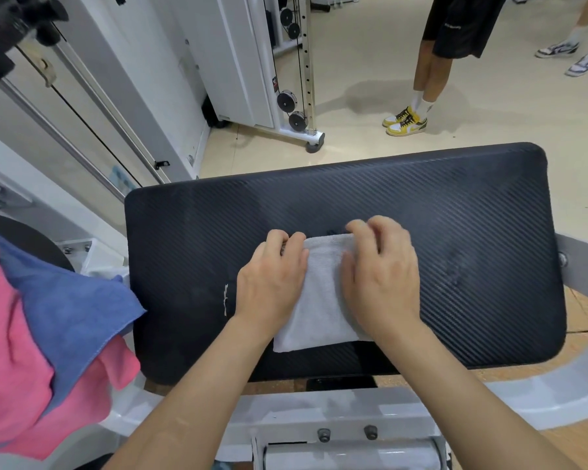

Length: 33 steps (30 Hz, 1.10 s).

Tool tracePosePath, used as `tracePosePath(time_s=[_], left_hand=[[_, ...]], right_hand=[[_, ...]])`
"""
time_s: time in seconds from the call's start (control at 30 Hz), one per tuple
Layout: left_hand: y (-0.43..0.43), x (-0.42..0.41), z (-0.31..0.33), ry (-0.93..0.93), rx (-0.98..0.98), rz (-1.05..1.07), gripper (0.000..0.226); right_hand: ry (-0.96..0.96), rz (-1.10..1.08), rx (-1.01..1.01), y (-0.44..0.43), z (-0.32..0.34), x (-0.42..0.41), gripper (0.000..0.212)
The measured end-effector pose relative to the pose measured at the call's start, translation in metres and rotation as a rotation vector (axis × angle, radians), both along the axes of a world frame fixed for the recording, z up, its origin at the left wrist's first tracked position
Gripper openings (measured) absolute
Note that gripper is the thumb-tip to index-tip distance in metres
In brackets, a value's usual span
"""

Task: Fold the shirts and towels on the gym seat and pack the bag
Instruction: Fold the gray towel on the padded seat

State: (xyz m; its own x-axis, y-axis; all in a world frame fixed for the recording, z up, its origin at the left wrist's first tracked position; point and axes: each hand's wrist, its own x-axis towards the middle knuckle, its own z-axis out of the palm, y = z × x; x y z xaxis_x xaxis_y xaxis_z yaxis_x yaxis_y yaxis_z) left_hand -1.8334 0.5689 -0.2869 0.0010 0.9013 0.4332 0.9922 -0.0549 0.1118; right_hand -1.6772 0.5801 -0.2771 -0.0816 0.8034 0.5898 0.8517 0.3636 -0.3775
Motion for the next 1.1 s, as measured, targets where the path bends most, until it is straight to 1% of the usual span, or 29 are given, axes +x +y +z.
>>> tracePosePath(time_s=[0.03, 0.07, 0.1, 0.17, 0.23, 0.27, 0.33, 0.37, 0.43, 0.5, 0.57, 0.63, 0.7, 0.8, 0.83, 0.9, 0.93, 0.97, 1.1], left_hand=[[0.0, 0.0, -0.002, 0.007, 0.018, -0.008, 0.013], [0.001, 0.0, -0.003, 0.011, 0.034, -0.029, 0.015], [0.001, -0.001, -0.003, 0.006, 0.038, -0.057, 0.018], [0.0, -0.003, 0.003, -0.032, 0.032, -0.097, 0.023], [-0.004, -0.002, 0.01, -0.033, 0.08, -0.061, 0.028], [-0.009, 0.001, 0.013, 0.007, 0.133, -0.041, 0.03], [-0.025, 0.012, 0.01, 0.079, 0.22, -0.122, 0.029], [-0.034, 0.017, 0.003, 0.087, 0.209, -0.198, 0.031], [-0.046, 0.022, -0.015, 0.081, 0.037, -0.253, 0.045], [-0.049, 0.017, -0.03, 0.1, -0.104, -0.208, 0.057], [-0.047, 0.013, -0.036, 0.114, -0.159, -0.185, 0.06], [-0.046, 0.012, -0.036, 0.12, -0.17, -0.198, 0.06], [-0.047, 0.013, -0.032, 0.104, -0.186, -0.205, 0.06], [-0.05, 0.011, -0.018, 0.081, -0.193, -0.224, 0.058], [-0.054, 0.01, -0.013, 0.05, -0.17, -0.235, 0.055], [-0.067, 0.009, -0.007, -0.013, -0.077, -0.273, 0.037], [-0.075, 0.007, -0.007, -0.007, -0.054, -0.295, 0.031], [-0.082, 0.006, -0.009, 0.02, -0.063, -0.312, 0.03], [-0.094, -0.003, -0.027, 0.125, -0.185, -0.328, 0.054]], right_hand=[[-0.054, 0.088, 0.069, -0.002, -0.003, -0.001, 0.031], [-0.122, 0.183, 0.093, -0.004, -0.007, -0.001, 0.032], [-0.202, 0.252, 0.066, -0.005, -0.012, -0.001, 0.036], [-0.338, 0.293, -0.051, -0.005, -0.024, 0.003, 0.05], [-0.402, 0.291, -0.135, -0.001, -0.03, 0.007, 0.057], [-0.413, 0.291, -0.151, 0.001, -0.033, 0.007, 0.059], [-0.402, 0.308, -0.166, 0.002, -0.033, 0.008, 0.058], [-0.379, 0.328, -0.175, 0.003, -0.034, 0.008, 0.057], [-0.315, 0.379, -0.197, 0.004, -0.032, 0.01, 0.055], [-0.229, 0.411, -0.208, 0.002, -0.024, 0.014, 0.054], [-0.135, 0.391, -0.152, -0.006, -0.015, 0.018, 0.05], [-0.082, 0.405, -0.084, -0.022, -0.011, 0.023, 0.042], [-0.106, 0.471, -0.101, -0.036, -0.017, 0.027, 0.041], [-0.17, 0.5, -0.219, -0.037, -0.034, 0.031, 0.046], [-0.161, 0.499, -0.256, -0.036, -0.037, 0.032, 0.047], [-0.138, 0.512, -0.287, -0.034, -0.038, 0.033, 0.047], [-0.131, 0.522, -0.29, -0.033, -0.037, 0.033, 0.046], [-0.127, 0.534, -0.289, -0.032, -0.036, 0.034, 0.046], [-0.159, 0.575, -0.305, -0.031, -0.027, 0.041, 0.049]])
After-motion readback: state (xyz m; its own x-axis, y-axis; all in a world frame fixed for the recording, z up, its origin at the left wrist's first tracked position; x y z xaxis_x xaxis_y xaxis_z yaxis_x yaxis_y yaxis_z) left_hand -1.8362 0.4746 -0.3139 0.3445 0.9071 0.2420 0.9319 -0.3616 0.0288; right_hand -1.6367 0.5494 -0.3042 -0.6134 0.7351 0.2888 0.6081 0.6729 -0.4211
